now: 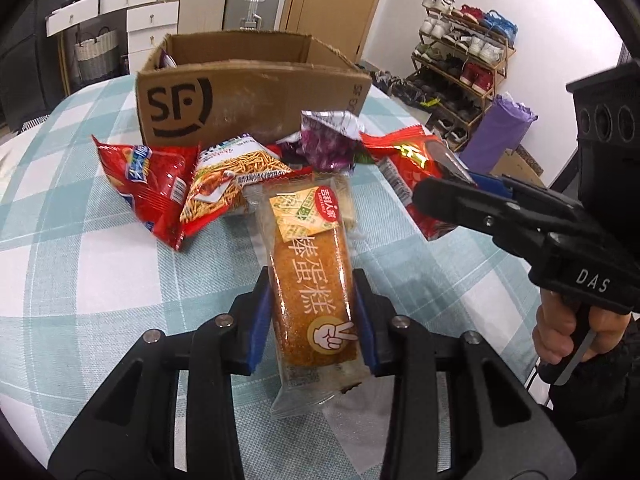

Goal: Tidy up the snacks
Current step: 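Grasp the yellow sponge-cake pack with the left gripper, then carry both packs into the cardboard box and open both grippers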

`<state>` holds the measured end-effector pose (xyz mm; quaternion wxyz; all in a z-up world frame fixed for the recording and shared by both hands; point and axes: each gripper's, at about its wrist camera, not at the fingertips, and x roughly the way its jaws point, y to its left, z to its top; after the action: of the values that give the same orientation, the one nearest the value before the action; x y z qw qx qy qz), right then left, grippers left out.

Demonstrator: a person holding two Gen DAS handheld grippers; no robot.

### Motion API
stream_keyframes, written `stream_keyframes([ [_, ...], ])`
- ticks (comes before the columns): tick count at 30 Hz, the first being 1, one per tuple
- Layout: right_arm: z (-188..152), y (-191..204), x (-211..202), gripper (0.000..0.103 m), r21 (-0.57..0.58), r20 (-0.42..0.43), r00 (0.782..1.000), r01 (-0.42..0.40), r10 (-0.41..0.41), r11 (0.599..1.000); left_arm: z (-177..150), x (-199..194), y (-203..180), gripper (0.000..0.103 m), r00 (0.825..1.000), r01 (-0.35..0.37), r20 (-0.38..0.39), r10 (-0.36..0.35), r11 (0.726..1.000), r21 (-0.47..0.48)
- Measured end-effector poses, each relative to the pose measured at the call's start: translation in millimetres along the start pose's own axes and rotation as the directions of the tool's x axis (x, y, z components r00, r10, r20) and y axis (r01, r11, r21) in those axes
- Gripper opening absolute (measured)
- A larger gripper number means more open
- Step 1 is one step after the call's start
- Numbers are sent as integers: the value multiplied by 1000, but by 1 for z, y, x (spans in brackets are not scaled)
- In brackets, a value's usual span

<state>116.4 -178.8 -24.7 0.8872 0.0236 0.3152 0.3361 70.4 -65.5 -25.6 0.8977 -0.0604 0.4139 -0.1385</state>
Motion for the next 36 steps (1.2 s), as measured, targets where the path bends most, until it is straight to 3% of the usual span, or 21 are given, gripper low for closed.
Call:
stream_keyframes([
  [15,10,-1,0,42,0,22,1000,-13,13,1000,19,-42,15,34,994,-6,110,12,998,-59],
  [36,66,-20,18,42,4,57,998,-3,2,1000,113,-39,29,34,982,-67,173,73,997,-43],
])
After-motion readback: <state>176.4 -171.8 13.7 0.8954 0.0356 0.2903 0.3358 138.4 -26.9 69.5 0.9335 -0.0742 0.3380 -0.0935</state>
